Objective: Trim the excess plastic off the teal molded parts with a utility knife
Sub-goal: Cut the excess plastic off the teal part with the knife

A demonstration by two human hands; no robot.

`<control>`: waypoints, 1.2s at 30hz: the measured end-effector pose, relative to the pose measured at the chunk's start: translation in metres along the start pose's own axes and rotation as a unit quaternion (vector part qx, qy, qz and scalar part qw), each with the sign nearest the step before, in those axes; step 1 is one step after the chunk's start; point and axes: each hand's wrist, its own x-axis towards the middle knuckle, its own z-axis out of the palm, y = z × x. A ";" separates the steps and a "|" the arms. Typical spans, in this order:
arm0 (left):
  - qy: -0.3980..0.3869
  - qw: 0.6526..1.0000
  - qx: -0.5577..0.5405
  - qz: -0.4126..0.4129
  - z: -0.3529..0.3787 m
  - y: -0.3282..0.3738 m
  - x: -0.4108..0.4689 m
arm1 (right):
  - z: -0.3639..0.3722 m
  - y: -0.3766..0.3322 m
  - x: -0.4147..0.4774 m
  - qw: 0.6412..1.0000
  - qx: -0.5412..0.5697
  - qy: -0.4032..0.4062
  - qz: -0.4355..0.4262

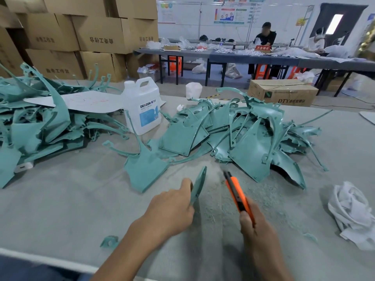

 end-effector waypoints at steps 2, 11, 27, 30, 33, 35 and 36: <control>-0.021 0.998 -0.055 0.006 -0.008 -0.001 -0.007 | 0.001 0.014 0.000 0.998 0.025 0.037 0.043; 0.116 0.976 -0.184 0.018 -0.072 0.021 -0.043 | 0.001 0.028 -0.006 0.984 0.132 0.116 0.031; 0.042 0.876 -0.479 0.036 0.025 -0.025 -0.031 | 0.001 0.030 -0.010 0.983 0.142 0.104 0.049; 0.081 0.805 -0.583 -0.075 0.038 -0.020 -0.039 | 0.000 0.028 -0.010 0.985 0.137 0.097 0.043; 0.063 0.639 -0.751 -0.156 0.054 -0.004 -0.045 | 0.000 0.026 -0.013 0.986 0.134 0.095 0.040; 0.076 0.637 -0.747 -0.172 0.064 0.006 -0.052 | -0.001 0.024 -0.014 0.986 0.131 0.095 0.035; 0.090 0.666 -0.719 -0.175 0.069 0.010 -0.055 | -0.001 0.023 -0.015 0.987 0.128 0.093 0.032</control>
